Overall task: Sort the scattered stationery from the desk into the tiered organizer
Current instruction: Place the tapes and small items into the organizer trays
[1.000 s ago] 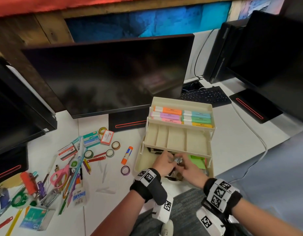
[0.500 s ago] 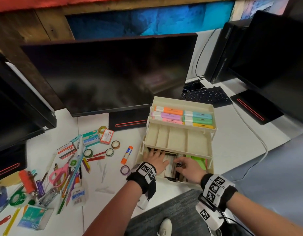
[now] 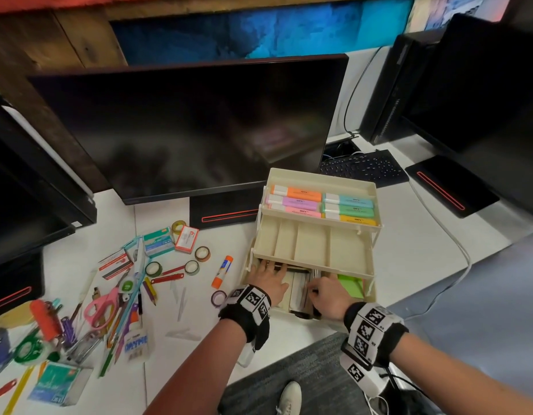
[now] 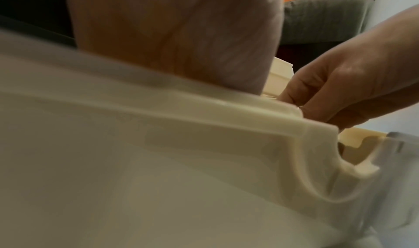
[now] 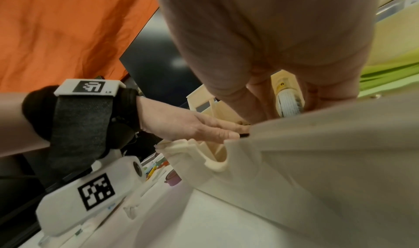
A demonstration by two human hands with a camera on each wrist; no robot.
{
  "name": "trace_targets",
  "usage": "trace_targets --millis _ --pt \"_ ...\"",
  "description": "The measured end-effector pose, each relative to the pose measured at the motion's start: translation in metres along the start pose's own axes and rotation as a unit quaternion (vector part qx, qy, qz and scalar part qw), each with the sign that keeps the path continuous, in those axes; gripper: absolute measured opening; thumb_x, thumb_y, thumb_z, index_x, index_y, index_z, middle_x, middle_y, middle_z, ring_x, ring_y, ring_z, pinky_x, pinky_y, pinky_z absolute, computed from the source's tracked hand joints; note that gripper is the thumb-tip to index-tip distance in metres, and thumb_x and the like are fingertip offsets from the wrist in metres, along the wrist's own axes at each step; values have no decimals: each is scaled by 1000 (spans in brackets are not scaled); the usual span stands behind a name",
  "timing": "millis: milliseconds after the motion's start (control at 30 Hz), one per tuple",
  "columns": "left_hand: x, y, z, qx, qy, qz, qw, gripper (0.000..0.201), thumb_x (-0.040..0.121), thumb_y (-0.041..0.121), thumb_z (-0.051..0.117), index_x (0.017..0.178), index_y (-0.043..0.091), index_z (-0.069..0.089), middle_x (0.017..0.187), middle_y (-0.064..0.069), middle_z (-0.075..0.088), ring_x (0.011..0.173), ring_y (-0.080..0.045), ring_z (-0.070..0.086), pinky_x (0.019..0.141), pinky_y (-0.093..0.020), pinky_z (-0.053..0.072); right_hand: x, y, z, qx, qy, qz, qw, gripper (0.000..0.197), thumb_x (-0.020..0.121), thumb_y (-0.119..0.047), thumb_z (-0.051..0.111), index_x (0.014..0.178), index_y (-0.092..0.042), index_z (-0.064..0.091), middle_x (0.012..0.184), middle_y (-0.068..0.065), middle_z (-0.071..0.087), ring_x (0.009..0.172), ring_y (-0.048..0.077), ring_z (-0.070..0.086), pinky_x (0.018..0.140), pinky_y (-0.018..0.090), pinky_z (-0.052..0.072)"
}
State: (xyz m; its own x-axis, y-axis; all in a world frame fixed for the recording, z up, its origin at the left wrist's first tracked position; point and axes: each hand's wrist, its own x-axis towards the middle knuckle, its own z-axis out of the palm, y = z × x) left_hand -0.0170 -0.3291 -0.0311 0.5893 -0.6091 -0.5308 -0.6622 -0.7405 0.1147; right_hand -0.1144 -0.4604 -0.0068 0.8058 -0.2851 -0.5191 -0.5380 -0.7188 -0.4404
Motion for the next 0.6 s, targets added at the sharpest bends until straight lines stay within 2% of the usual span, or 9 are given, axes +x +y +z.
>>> trace_targets --millis 133,200,267,367,467,600 --pt "-3 0 0 5 3 3 1000 61 99 41 29 151 18 7 158 -11 6 146 -32 3 118 -49 9 -5 -4 3 -19 3 1 1000 30 95 -12 40 116 -7 60 120 17 53 120 27 44 94 29 41" --pt "-5 0 -1 -1 1 5 1000 61 99 41 30 151 17 8 158 -10 5 146 -30 3 118 -49 10 -2 -6 3 -22 3 5 1000 25 94 -16 41 106 -8 62 118 18 54 108 26 47 90 30 42" --pt "-4 0 -1 -8 -4 2 1000 60 99 39 31 151 17 10 158 -11 5 146 -30 3 117 -49 13 1 -7 2 -27 -1 4 1000 23 93 -18 41 98 -11 62 120 16 55 95 23 44 87 30 41" --pt "-4 -3 -1 -9 -5 -8 1000 59 99 40 31 151 17 12 157 -14 5 145 -31 8 117 -48 18 4 -7 0 -41 -12 1 999 27 92 -18 40 108 -9 61 120 15 55 99 24 43 89 31 40" --pt "-6 -6 -1 -13 -7 -7 1000 59 99 38 33 150 17 13 157 -17 1 144 -32 12 116 -45 20 4 -7 -2 -50 -11 0 999 30 92 -19 41 114 -9 59 120 17 54 110 31 49 90 33 43" --pt "-5 -1 0 14 -5 -37 999 62 99 40 34 149 10 15 156 -21 2 144 -35 11 116 -46 20 5 -7 -4 -60 -8 -4 998 30 92 -20 41 113 -7 58 113 21 59 102 33 58 82 33 47"
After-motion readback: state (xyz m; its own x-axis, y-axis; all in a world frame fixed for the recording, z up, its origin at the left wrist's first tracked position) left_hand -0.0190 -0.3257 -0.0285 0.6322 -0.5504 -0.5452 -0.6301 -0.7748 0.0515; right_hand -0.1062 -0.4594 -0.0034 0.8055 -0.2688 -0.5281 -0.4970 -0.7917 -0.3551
